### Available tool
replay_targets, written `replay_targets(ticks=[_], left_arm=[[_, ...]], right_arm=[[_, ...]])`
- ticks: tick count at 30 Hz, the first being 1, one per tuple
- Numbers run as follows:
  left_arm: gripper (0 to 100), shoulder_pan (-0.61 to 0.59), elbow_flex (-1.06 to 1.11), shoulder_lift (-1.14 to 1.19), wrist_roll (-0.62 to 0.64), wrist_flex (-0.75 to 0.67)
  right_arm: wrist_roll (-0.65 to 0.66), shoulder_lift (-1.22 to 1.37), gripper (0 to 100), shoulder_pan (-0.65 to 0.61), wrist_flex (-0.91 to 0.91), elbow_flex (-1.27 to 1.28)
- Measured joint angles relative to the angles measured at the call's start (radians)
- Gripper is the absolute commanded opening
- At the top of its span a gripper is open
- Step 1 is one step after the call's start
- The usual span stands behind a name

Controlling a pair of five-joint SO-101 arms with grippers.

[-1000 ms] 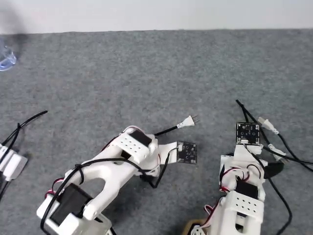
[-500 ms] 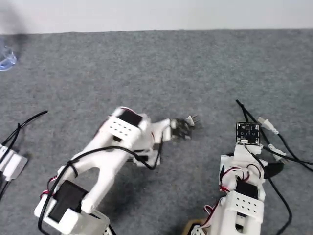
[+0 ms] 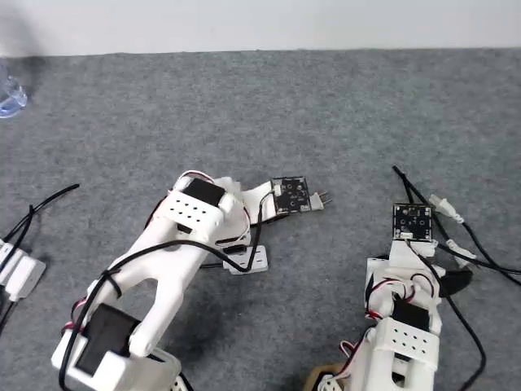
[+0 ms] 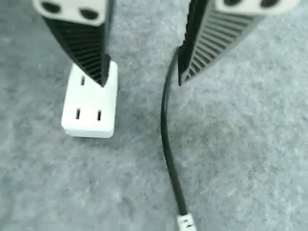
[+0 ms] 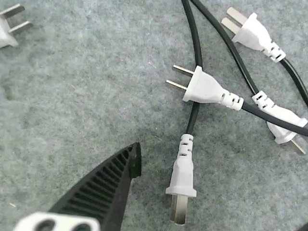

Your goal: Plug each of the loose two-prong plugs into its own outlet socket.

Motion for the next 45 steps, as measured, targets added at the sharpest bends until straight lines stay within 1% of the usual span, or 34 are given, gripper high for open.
replay_targets(ticks=[3,6,9,11,14,17,20,23,27,32,35,37,39,41,45], left_arm=[[9,-0.002,0.049,-0.091,0.071,0.086],[11,-0.04,0.087,-0.252,0.132,0.186],[14,-0.127,0.14,-0.473,0.216,0.213],[17,-0.195,0.204,-0.628,0.278,0.192],[20,-0.264,0.358,-0.835,0.368,0.109],[20,-0.305,0.545,-0.988,0.402,0.014],[20,-0.344,0.692,-1.096,0.41,-0.026],[20,-0.365,0.77,-1.165,0.427,-0.04],[20,-0.373,0.875,-1.235,0.486,-0.083],[20,-0.37,0.977,-1.292,0.497,-0.144],[20,-0.37,1.003,-1.326,0.497,-0.172],[20,-0.37,1.019,-1.344,0.497,-0.181],[20,-0.37,1.034,-1.361,0.497,-0.181],[20,-0.37,1.037,-1.376,0.497,-0.181],[20,-0.37,1.062,-1.395,0.5,-0.187]], right_arm=[[-0.002,0.0,52.3,-0.006,0.0,0.0],[0.0,0.0,52.3,-0.068,0.0,0.0],[0.0,0.0,52.3,-0.089,0.0,0.0],[0.0,0.0,52.3,-0.091,0.0,0.0],[0.009,0.0,52.3,-0.095,0.018,0.0],[0.104,0.0,52.3,-0.095,0.025,0.0],[0.175,0.0,52.3,-0.095,0.04,0.0],[0.186,0.0,52.3,-0.095,0.072,0.0],[0.19,0.0,52.3,-0.095,0.078,0.006],[0.19,-0.003,52.3,-0.097,0.078,0.009],[0.195,-0.003,52.2,-0.097,0.078,-0.005],[0.198,-0.002,50.3,-0.115,0.103,-0.049],[0.201,0.011,45.3,-0.164,0.183,-0.138],[0.215,0.057,39.1,-0.236,0.31,-0.264],[0.213,0.213,29.6,-0.376,0.548,-0.568]])
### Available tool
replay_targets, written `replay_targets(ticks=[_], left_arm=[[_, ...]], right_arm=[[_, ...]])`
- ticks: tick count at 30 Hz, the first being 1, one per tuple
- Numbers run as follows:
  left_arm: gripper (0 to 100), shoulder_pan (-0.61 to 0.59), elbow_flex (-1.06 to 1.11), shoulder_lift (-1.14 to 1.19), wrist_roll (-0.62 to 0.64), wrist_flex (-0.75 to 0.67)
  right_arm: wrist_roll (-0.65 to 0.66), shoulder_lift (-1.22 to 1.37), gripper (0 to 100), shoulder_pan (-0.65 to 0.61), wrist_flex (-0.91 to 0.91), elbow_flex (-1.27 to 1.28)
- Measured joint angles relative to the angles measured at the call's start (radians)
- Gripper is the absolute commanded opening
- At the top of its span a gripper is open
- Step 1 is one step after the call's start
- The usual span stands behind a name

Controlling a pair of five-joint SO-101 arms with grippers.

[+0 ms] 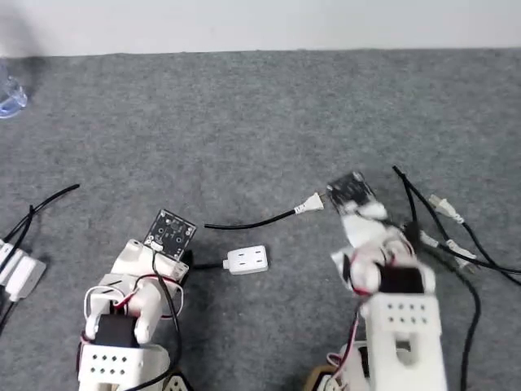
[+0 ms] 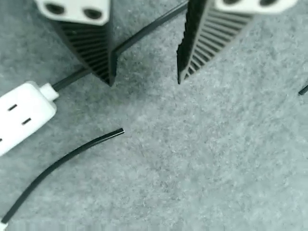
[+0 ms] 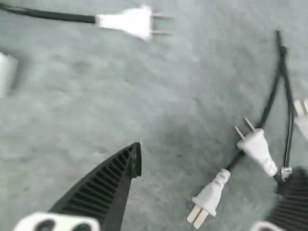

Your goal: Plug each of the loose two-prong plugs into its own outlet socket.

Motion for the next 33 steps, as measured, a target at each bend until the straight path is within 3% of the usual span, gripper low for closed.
replay_targets(ticks=[7,11,17,27,33], left_arm=[[20,0.002,0.02,-0.002,0.0,-0.025],[20,0.02,0.034,-0.002,0.0,-0.028],[20,0.046,0.04,-0.002,0.0,-0.032],[20,0.051,0.049,-0.002,-0.021,-0.046],[20,0.052,0.048,-0.002,-0.021,-0.048]], right_arm=[[0.006,0.437,28.8,-0.158,0.115,-0.422],[0.207,0.75,28.8,-0.216,0.169,-0.62],[0.565,1.083,28.8,-0.198,0.235,-0.848],[1.043,1.186,28.5,-0.117,0.244,-0.936],[1.198,1.2,28.5,-0.115,0.238,-0.994]])
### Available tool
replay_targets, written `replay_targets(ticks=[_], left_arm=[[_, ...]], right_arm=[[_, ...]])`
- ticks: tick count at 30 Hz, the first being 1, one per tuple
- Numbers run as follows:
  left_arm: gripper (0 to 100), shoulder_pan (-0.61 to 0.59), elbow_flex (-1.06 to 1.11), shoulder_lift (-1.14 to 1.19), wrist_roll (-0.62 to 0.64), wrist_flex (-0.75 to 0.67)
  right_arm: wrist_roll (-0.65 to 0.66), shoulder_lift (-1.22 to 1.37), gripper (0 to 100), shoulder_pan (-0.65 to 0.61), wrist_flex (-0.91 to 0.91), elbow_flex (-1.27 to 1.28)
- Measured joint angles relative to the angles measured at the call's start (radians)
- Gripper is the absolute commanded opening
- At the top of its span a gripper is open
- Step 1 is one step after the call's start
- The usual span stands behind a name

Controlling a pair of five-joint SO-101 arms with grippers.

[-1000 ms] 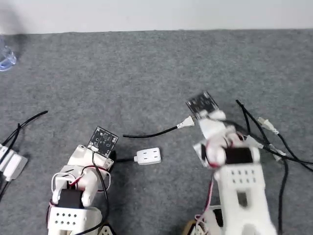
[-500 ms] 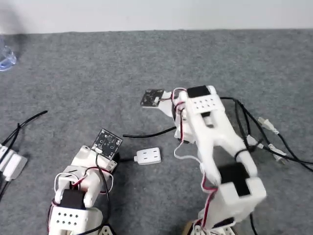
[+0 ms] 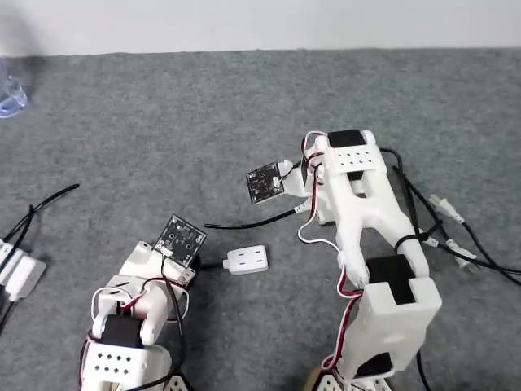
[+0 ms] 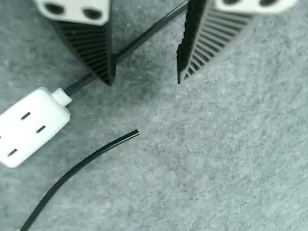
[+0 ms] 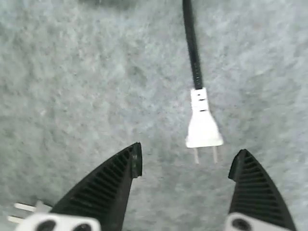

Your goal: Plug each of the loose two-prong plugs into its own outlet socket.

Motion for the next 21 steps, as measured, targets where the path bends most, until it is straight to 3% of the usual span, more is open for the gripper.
replay_targets(ticks=[6,15,17,20,21], left_arm=[[20,-0.002,0.0,0.0,0.0,0.0],[20,0.0,0.0,0.0,0.0,0.0],[20,0.0,0.0,0.0,0.0,0.0],[20,0.0,0.0,0.0,0.0,0.0],[20,0.0,0.0,0.0,0.0,0.0]], right_arm=[[0.044,0.149,28.4,0.002,-0.037,-0.1],[0.012,0.397,28.1,0.003,0.006,-0.325],[0.006,0.427,22.7,0.002,0.054,-0.377],[-0.003,0.459,1.1,0.0,0.11,-0.457],[-0.012,0.46,0.3,0.002,0.118,-0.468]])
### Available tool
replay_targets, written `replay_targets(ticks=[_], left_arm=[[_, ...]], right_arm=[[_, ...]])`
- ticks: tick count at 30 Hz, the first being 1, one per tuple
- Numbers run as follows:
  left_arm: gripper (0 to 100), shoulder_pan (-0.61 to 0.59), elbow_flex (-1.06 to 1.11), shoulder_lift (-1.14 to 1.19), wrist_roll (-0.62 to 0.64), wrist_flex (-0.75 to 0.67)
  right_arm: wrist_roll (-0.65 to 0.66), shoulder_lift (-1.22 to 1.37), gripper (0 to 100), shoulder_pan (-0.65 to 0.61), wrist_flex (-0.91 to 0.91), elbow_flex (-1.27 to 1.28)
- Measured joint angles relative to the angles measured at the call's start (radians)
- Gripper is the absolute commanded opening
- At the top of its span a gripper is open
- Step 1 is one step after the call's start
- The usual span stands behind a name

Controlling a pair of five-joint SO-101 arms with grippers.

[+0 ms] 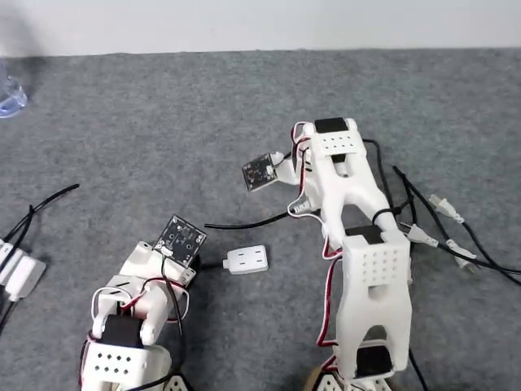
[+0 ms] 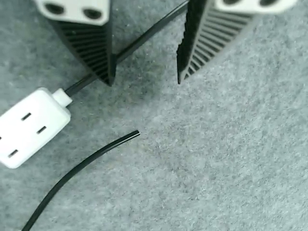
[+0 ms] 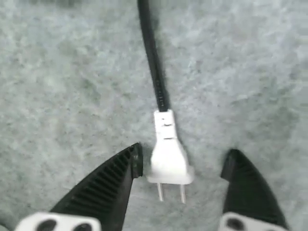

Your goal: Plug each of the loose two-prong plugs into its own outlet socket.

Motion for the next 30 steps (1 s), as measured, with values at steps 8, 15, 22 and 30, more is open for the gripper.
replay_targets(ticks=[8,15,22,30], left_arm=[[20,0.0,0.0,0.0,0.0,0.0],[20,0.0,0.0,0.0,0.0,0.0],[20,0.0,0.0,0.0,0.0,0.0],[20,0.0,0.0,0.0,0.0,0.0]], right_arm=[[-0.149,0.003,0.8,0.006,0.023,-0.008],[-0.407,-0.066,0.9,0.009,0.035,-0.008],[-0.848,-0.265,0.9,0.009,0.153,-0.008],[-1.643,-0.348,0.9,0.014,0.27,0.115]])
